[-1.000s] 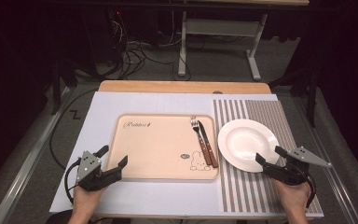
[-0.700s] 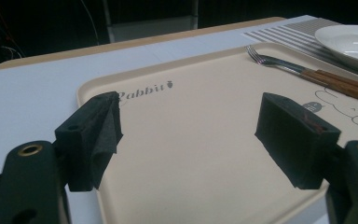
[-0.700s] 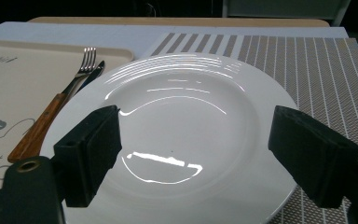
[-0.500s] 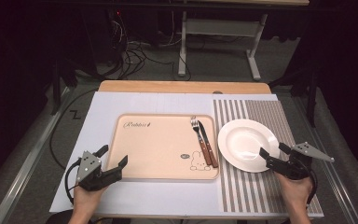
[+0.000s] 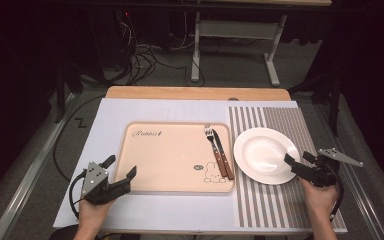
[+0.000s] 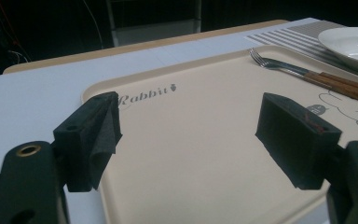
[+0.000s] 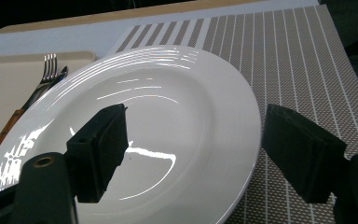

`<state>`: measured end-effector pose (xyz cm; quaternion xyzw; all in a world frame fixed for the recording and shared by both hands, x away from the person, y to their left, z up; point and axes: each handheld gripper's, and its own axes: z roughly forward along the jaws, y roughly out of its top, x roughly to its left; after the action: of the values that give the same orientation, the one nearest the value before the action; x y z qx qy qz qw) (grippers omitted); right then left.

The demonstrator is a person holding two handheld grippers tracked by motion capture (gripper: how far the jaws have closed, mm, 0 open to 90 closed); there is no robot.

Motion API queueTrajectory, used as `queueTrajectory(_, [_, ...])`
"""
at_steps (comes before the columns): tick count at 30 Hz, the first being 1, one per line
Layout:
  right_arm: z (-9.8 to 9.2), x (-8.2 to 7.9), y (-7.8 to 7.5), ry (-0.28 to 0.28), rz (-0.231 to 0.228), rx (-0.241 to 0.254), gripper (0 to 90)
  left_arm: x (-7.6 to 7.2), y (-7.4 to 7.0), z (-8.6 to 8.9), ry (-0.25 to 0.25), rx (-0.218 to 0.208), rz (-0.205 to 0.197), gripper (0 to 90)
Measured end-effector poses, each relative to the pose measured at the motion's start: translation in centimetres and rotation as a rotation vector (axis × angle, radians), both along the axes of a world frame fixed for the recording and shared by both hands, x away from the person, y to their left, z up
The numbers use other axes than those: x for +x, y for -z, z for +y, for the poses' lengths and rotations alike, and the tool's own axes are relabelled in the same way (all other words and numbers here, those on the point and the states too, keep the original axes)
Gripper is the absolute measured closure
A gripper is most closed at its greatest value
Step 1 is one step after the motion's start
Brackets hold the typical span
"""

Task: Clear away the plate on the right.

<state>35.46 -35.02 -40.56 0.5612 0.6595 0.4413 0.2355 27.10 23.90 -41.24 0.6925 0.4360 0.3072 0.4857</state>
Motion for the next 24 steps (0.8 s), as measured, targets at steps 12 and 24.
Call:
queueTrajectory(12, [-1.3, 1.4, 0.9, 0.020, 0.096, 0.086, 29.3, 0.1, 0.0, 0.0, -0.002, 0.003, 0.004, 21.7])
queueTrajectory(24, [-2.3, 2.6, 2.1, 0.013, 0.185, 0.201, 35.1, 0.2, 0.1, 0.0, -0.006, 0.006, 0.008, 21.5])
